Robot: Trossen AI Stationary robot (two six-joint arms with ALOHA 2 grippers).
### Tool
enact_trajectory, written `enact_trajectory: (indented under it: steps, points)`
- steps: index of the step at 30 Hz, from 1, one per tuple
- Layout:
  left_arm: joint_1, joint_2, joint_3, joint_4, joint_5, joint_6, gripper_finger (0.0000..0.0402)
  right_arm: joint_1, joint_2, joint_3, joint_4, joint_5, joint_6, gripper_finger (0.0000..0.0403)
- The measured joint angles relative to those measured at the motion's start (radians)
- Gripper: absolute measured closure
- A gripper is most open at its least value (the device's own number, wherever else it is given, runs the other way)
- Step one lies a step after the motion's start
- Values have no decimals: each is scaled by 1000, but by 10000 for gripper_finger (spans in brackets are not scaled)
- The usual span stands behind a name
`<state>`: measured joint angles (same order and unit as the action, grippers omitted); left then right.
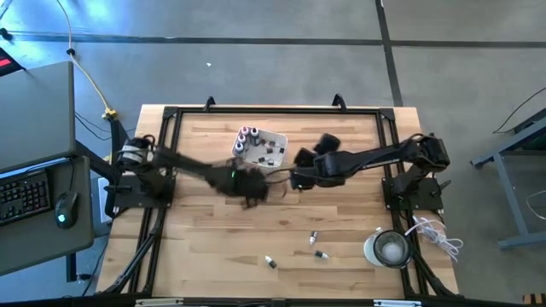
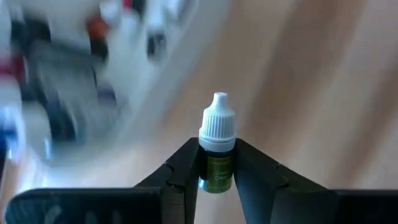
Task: Pick & Place food coloring
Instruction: Put the small left green food coloring bottle into the white bin, then put the small red food coloring bottle into the white bin
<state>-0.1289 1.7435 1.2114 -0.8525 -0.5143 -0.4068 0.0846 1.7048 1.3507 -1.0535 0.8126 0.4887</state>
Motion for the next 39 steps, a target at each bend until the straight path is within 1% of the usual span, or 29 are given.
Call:
enact_trajectory:
  steps: [1, 3, 5, 8, 11, 13, 16, 19, 23, 26, 29, 33, 35, 39]
  points:
    - [40, 0, 0, 52, 19, 60, 318, 8, -8, -11, -53, -9, 78, 226]
    - [109, 0, 0, 168, 66, 170, 318, 22, -16, -42, -129, -15, 176, 226]
    - [162, 0, 0, 272, 112, 241, 318, 33, -23, -84, -175, -33, 235, 226]
    - [221, 0, 0, 392, 190, 343, 318, 48, -33, -150, -170, -93, 262, 226]
    - [260, 4, 0, 447, 251, 422, 318, 62, -41, -196, -156, -116, 266, 226]
    - [281, 8, 0, 451, 271, 452, 318, 69, -41, -212, -130, -132, 265, 226]
    - [308, 8, 1, 470, 272, 482, 318, 80, -40, -224, -73, -138, 263, 226]
    - [334, 8, 1, 465, 273, 490, 311, 88, -40, -223, -16, -139, 263, 226]
    - [373, 8, 1, 458, 277, 493, 283, 100, -40, -223, 52, -150, 232, 226]
    - [394, 8, 1, 459, 319, 507, 259, 107, -40, -223, 105, -178, 193, 226]
    - [391, -4, 1, 450, 336, 524, 248, 114, -40, -223, 157, -208, 140, 226]
    - [382, -116, 6, 381, 425, 534, 246, 137, -40, -223, 237, -304, 76, 226]
    - [380, -186, 1, 278, 457, 510, 246, 156, -40, -223, 281, -380, 59, 226]
    - [369, -329, 1, 95, 451, 410, 245, 204, -40, -222, 373, -519, 1, 226]
